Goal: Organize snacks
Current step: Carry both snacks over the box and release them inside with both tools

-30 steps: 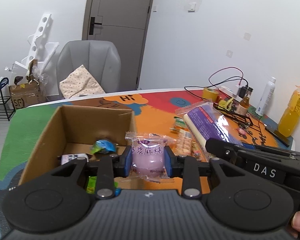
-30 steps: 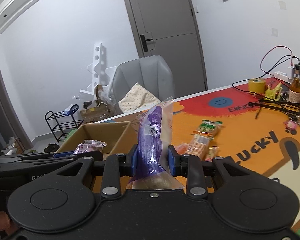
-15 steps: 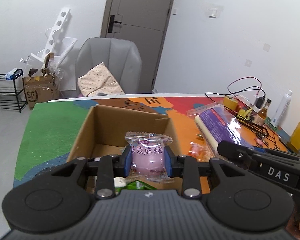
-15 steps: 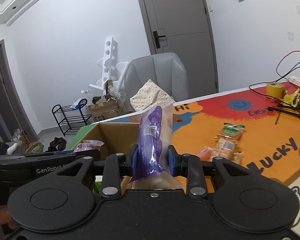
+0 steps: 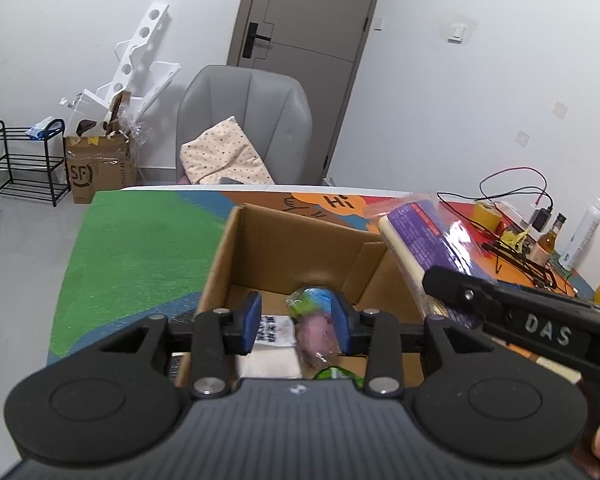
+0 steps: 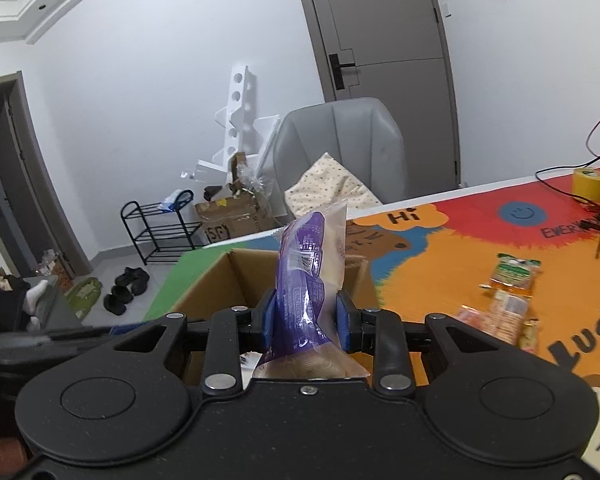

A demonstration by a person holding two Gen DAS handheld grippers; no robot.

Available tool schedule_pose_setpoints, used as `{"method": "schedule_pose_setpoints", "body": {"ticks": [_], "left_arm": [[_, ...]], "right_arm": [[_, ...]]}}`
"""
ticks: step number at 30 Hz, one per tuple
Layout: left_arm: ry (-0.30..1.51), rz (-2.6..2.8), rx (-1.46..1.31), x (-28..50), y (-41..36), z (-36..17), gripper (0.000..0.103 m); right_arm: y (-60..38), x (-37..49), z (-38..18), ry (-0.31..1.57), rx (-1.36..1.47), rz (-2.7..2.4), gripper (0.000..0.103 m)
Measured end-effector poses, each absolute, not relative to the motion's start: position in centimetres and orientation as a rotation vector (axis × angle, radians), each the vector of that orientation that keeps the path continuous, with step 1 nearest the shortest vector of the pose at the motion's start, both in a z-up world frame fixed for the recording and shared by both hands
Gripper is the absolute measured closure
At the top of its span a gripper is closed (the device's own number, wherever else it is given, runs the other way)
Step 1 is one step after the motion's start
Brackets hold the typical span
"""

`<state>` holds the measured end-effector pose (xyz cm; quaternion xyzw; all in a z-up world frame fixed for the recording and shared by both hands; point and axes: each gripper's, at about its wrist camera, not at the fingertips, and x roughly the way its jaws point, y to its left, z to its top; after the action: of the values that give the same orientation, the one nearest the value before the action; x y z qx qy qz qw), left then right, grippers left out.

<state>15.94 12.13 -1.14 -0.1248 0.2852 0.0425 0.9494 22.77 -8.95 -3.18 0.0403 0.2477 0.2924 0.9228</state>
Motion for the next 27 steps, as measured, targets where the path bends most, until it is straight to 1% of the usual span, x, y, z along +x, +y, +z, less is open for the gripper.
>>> {"method": "schedule_pose_setpoints", "body": {"ticks": [1,2,3,4,6,7,8,10,13,19,20,27], "left_arm": [[0.58,0.092,-0.257,15.8,12.4,-1.2,0.064],[0.58,0.097,-0.261,15.7,12.6,-1.2,0.063],[0.58,0.103,-0.264,15.6,12.9,-1.2,0.06],[0.58,0.108,-0.267,15.6,13.1,-1.2,0.057],[0.58,0.113,-0.271,15.4,13.3,-1.2,0.053],[0.58,0.107,-0.273,15.3,13.4,-1.1,0.049],[0.578,0.101,-0.275,15.3,13.4,-1.1,0.048],[0.577,0.1,-0.269,15.2,13.2,-1.0,0.037],[0.564,0.108,-0.255,15.2,12.5,-0.9,0.026],[0.562,0.093,-0.248,15.2,11.1,-0.9,0.02],[0.563,0.089,-0.244,15.2,10.8,-0.9,0.02],[0.568,0.046,-0.222,15.5,8.2,-0.8,0.018]], "right_arm": [[-8.7,22.9,-3.2,0.509,0.087,0.609,0.073],[-8.5,23.1,-3.2,0.517,0.093,0.615,0.066],[-8.3,23.3,-3.3,0.525,0.101,0.62,0.062],[-8.3,23.3,-3.3,0.527,0.102,0.614,0.056],[-8.5,23.3,-3.4,0.52,0.107,0.605,0.054],[-8.7,23.3,-3.3,0.521,0.112,0.605,0.054],[-9.0,23.2,-3.3,0.523,0.119,0.602,0.054],[-9.7,23.2,-3.3,0.524,0.129,0.586,0.054],[-10.9,22.9,-3.4,0.523,0.137,0.57,0.054],[-13.8,22.2,-4.0,0.535,0.146,0.526,0.051],[-14.4,22.1,-4.1,0.537,0.147,0.517,0.049],[-17.7,21.5,-4.6,0.54,0.167,0.466,0.044]]}}
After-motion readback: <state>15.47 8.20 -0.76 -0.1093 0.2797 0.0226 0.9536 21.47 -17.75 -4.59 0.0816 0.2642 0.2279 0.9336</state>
